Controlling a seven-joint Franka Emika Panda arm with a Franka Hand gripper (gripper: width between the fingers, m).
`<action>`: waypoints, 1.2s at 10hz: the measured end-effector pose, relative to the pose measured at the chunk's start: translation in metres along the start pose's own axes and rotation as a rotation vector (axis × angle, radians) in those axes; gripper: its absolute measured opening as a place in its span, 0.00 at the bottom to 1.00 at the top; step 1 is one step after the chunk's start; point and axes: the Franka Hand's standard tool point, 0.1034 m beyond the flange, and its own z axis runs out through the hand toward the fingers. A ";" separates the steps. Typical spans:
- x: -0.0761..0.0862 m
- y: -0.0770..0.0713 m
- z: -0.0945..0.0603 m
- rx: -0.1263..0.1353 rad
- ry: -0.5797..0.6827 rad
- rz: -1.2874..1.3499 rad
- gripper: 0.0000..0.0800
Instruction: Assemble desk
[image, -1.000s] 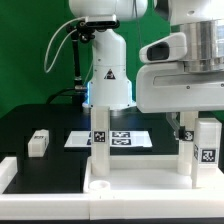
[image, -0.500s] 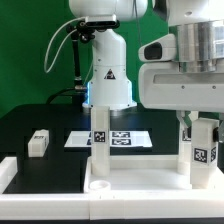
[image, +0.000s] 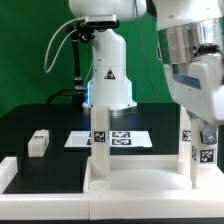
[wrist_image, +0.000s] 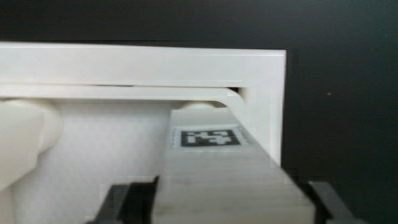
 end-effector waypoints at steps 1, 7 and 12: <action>-0.002 0.001 0.001 0.006 0.003 0.077 0.36; -0.006 0.001 0.004 0.003 0.003 -0.481 0.80; 0.001 -0.004 0.003 -0.001 0.086 -1.078 0.81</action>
Offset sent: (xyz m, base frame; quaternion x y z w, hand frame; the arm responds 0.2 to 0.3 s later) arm 0.0000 0.0000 0.0000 0.0000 0.0000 -0.0650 0.9979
